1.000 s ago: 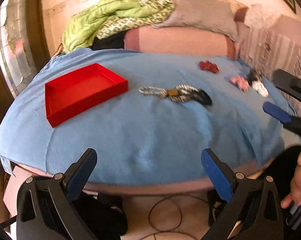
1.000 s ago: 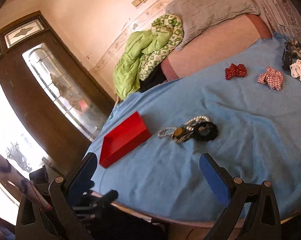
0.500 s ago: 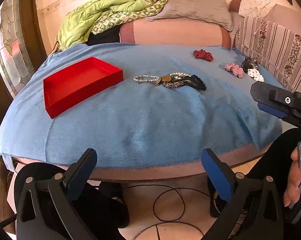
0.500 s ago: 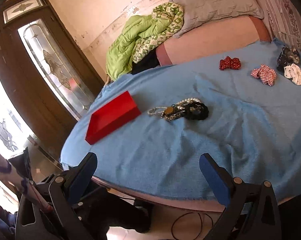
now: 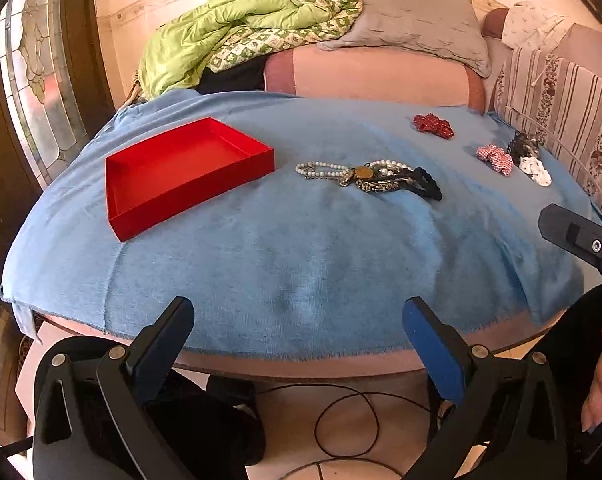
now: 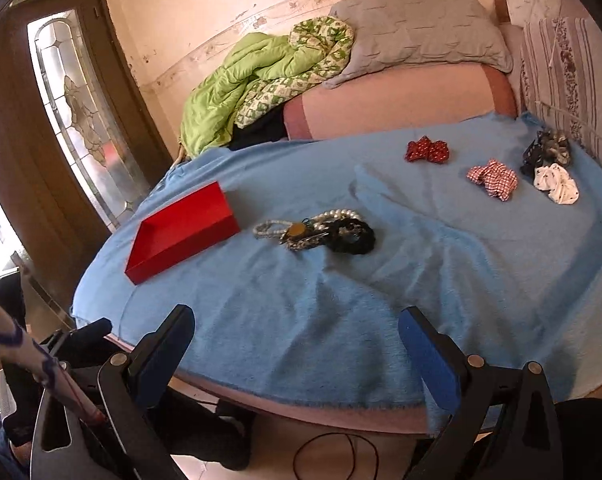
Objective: Organize jewelry
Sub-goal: 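Move both tools toward the jewelry pile beside the red tray, then close the right tool on a black hair tie in the pile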
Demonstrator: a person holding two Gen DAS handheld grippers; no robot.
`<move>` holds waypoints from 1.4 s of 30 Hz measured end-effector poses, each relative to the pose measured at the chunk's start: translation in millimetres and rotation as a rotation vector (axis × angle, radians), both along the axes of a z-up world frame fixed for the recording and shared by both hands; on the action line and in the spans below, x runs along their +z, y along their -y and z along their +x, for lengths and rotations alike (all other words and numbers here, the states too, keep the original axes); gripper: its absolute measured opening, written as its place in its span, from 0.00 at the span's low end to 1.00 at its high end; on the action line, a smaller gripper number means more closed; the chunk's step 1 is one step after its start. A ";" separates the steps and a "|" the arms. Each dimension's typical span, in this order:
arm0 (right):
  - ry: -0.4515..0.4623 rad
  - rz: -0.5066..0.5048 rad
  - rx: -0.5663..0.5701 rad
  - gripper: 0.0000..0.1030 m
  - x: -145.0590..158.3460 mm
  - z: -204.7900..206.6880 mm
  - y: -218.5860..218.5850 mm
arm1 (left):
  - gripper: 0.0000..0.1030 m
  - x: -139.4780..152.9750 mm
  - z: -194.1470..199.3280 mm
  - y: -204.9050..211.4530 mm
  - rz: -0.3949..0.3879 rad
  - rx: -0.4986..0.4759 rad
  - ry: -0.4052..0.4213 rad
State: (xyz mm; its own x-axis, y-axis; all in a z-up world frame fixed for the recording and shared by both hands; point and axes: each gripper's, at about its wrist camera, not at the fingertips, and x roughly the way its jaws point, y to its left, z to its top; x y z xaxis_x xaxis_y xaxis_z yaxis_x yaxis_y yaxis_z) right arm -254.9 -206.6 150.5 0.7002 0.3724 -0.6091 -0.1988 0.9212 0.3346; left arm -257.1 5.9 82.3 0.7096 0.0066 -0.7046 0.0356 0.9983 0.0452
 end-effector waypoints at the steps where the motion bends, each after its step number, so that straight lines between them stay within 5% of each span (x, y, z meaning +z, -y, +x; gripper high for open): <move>1: -0.002 -0.003 -0.003 1.00 -0.1 0.3 -0.1 | 1.00 -0.3 0.7 -0.7 0.000 0.001 -0.001; 22: -0.035 -0.026 0.015 1.00 -5.1 10.4 -9.2 | 1.00 -6.1 12.5 -7.0 -0.011 0.007 -0.033; 32: -0.062 -0.003 0.062 0.98 -0.9 55.2 -9.7 | 1.00 -7.7 66.4 -22.1 -0.082 -0.034 -0.109; 35: -0.072 -0.037 0.089 0.81 -1.5 73.0 -15.7 | 1.00 -8.2 92.4 -32.0 -0.129 -0.032 -0.134; 39: -0.071 -0.080 0.085 0.72 5.4 105.5 -14.4 | 1.00 -2.7 129.3 -35.1 -0.098 -0.037 -0.117; 42: -0.064 -0.119 0.071 0.68 10.3 138.2 -5.7 | 0.77 -5.2 161.9 -27.3 -0.093 -0.071 -0.141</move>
